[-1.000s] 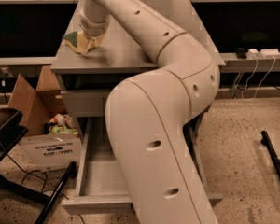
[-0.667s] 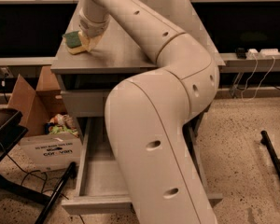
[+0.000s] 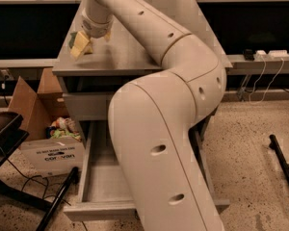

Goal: Place sponge into middle drawer

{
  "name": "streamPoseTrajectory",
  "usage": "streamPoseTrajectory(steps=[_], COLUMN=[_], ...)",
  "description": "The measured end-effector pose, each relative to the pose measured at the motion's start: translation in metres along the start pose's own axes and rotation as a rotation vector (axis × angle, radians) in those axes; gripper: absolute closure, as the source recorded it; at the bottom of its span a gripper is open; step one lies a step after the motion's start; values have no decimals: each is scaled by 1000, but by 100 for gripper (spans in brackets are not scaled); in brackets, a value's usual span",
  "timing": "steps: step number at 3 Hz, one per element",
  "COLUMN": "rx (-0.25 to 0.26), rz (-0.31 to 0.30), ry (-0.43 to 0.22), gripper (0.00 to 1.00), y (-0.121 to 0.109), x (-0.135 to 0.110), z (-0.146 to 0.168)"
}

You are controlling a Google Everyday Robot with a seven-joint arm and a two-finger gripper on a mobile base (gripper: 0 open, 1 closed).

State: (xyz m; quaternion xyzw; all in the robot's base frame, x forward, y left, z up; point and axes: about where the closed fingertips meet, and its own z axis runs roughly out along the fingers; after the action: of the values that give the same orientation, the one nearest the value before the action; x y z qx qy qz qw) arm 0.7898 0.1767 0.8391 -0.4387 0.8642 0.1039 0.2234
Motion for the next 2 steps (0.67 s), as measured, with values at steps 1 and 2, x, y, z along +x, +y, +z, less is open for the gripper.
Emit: streamPoseTrajectory(steps=[1,2], rx=[0,57], rz=[0,-13], ry=[0,4], gripper=[0,0], y=[0,6], x=[0,-16], z=[0,-22])
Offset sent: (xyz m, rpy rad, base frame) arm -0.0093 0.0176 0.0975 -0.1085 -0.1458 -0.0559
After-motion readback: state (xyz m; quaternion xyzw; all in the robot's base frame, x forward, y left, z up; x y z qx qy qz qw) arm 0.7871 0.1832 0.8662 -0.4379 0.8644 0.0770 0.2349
